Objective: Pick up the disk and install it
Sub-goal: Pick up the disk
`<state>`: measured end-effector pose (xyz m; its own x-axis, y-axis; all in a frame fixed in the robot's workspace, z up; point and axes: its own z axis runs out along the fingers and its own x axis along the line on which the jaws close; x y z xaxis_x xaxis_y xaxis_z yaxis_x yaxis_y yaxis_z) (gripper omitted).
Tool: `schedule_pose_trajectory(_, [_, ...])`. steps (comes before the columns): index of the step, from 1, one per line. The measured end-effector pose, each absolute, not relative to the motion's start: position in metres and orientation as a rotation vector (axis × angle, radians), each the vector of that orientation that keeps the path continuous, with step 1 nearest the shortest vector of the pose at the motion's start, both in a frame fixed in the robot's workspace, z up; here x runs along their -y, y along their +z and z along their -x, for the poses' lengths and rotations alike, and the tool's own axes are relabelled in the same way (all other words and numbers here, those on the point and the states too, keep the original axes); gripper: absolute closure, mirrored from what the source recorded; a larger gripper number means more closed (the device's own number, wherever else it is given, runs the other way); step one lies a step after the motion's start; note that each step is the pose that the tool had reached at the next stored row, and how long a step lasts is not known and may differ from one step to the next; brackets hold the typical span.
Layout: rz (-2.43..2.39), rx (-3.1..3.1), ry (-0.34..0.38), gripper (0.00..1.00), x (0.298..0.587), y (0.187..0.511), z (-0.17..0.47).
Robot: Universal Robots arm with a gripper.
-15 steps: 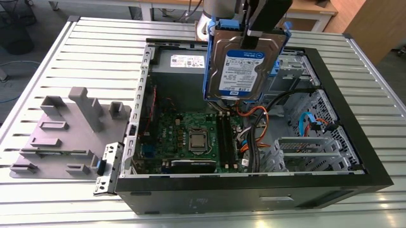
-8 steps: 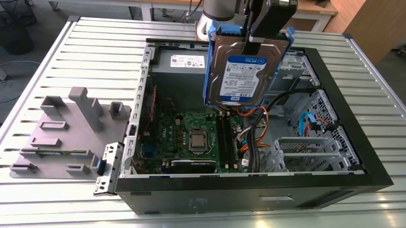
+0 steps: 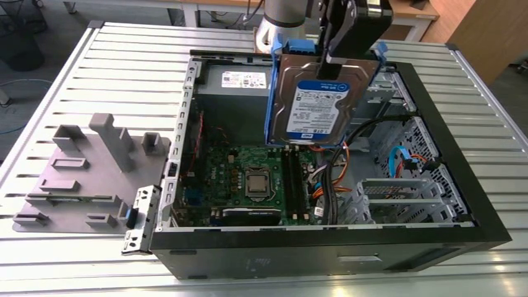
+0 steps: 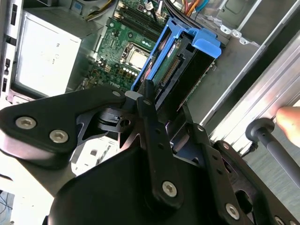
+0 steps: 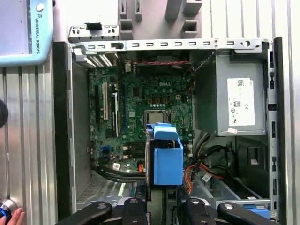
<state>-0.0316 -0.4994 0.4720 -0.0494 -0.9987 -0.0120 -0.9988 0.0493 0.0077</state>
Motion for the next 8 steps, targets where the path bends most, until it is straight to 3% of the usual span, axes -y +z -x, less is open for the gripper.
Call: schedule_pose_trajectory(8, [2.164,-2.273,0.022,0.65,0.512,0.472,0.032])
